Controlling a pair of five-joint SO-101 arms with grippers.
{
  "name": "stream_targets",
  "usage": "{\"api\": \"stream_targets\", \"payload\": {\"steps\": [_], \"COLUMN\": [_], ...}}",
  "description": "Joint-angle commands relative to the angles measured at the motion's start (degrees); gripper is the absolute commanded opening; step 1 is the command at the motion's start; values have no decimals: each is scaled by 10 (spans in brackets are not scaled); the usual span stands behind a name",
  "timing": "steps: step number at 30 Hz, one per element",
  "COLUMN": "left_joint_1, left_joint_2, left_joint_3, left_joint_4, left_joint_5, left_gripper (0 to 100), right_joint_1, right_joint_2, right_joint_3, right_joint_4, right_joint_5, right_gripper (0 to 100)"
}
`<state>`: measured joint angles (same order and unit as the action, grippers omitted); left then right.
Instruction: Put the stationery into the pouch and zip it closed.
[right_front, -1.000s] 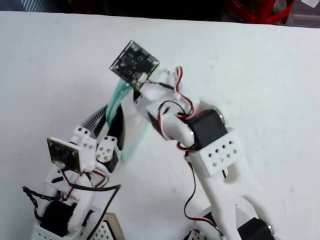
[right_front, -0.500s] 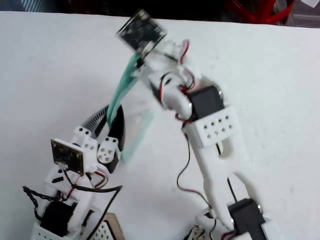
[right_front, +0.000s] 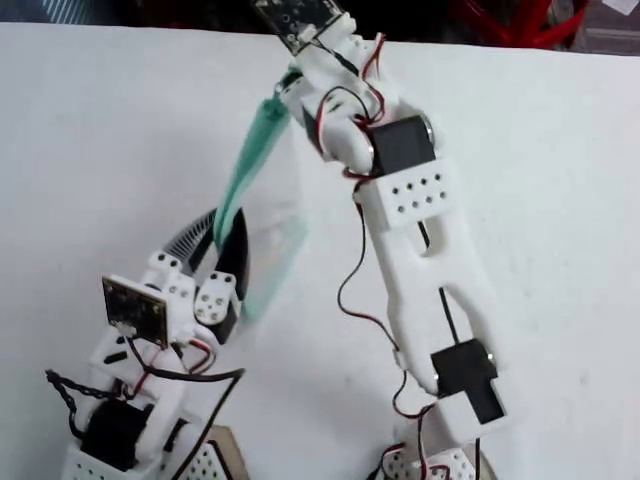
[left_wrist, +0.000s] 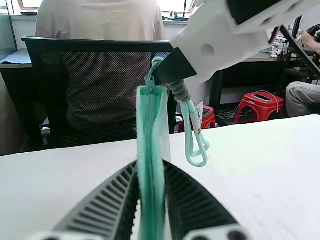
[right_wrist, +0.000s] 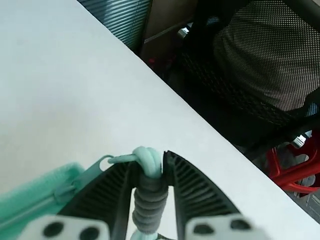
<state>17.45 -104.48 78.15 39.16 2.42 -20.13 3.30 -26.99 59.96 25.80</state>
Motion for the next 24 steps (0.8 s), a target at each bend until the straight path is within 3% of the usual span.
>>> {"api": "stream_targets", "payload": {"steps": [1, 5, 8, 13, 14, 19, 24], "left_joint_1": [11, 11, 11, 11, 10, 11, 10], "left_joint_2": [-2, -2, -2, -2, -2, -2, -2], "left_joint_3": [-3, -3, -3, 6, 13, 52, 43], "left_joint_4": [3, 3, 2, -16, -28, -83, -82], "left_joint_5": [-4, -4, -5, -5, -6, -44, -48], "left_gripper": [23, 23, 23, 23, 23, 23, 23], "right_joint_1": [66, 67, 60, 41, 41, 45, 118], "right_joint_2": [-2, -4, -19, -100, -121, -234, -320], "right_joint_3": [-59, -60, -67, -107, -116, -141, -54], "right_joint_4": [-3, 4, 82, 219, 248, 381, 382], "right_joint_5": [-6, -6, -7, -4, -2, 25, 26], "right_gripper": [18, 18, 43, 364, 390, 293, 259]}}
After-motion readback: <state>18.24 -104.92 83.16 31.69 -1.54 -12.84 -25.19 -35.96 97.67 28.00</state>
